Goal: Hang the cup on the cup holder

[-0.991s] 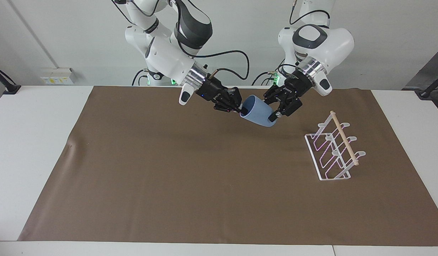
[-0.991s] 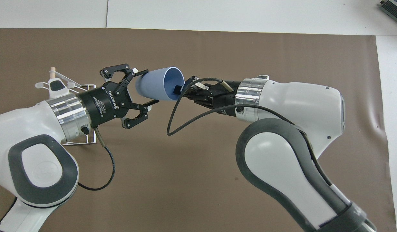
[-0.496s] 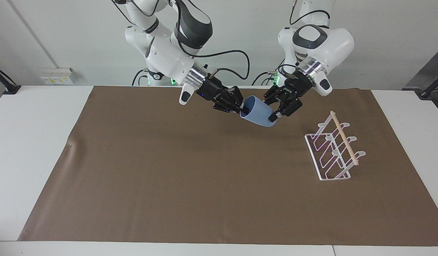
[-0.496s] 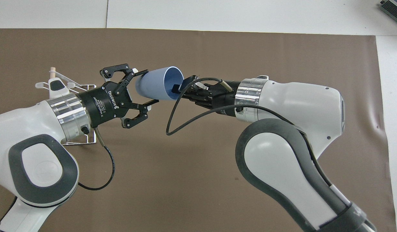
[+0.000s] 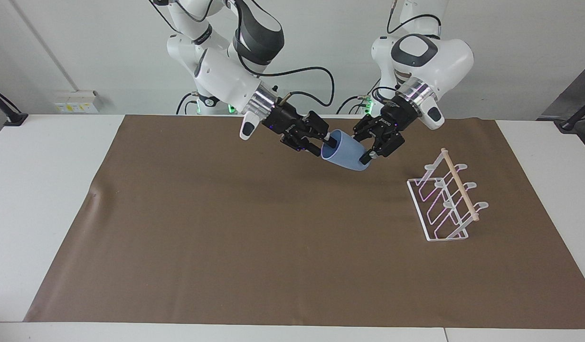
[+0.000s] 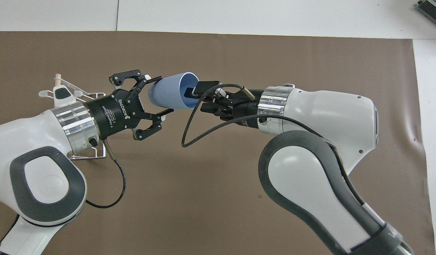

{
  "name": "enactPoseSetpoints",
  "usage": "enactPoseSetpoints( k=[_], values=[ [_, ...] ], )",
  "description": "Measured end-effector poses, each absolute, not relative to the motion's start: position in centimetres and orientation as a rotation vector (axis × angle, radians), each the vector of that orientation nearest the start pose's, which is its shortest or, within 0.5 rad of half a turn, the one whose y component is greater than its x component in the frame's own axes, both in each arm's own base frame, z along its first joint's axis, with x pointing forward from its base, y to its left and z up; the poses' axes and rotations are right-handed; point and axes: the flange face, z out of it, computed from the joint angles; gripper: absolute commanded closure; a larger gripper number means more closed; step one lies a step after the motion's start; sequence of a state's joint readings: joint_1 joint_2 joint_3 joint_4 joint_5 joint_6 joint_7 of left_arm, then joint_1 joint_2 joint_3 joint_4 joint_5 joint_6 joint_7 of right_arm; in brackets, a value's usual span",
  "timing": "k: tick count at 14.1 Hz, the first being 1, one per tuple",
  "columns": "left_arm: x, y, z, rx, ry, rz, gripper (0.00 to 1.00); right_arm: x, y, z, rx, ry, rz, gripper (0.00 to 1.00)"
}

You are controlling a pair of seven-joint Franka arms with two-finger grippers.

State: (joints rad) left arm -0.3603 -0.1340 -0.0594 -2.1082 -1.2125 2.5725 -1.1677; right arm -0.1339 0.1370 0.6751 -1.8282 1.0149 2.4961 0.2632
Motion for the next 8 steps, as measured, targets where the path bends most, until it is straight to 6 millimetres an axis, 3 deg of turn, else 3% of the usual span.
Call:
enactPoseSetpoints(
  k=[1, 2, 3, 8],
  values=[
    [51.2, -21.2, 53.3, 1.472, 1.530, -0.323, 1.00, 55.7, 30.5, 53.1, -2.088, 0.458, -0.113, 0.21],
    [51.4, -20.9, 53.1, 1.484, 1.525, -0.307, 1.00, 55.7, 30.4, 53.1, -2.088, 0.459, -0.114, 0.04],
    [51.6, -20.4, 52.9, 1.501, 1.524, -0.285, 1.00, 55.8, 30.4, 53.2, -2.087, 0.459, -0.116, 0.00],
    [52.8, -17.3, 52.5, 1.658, 1.517, -0.118, 1.00, 55.9, 30.3, 53.4, -2.084, 0.461, -0.121, 0.00]
  ],
)
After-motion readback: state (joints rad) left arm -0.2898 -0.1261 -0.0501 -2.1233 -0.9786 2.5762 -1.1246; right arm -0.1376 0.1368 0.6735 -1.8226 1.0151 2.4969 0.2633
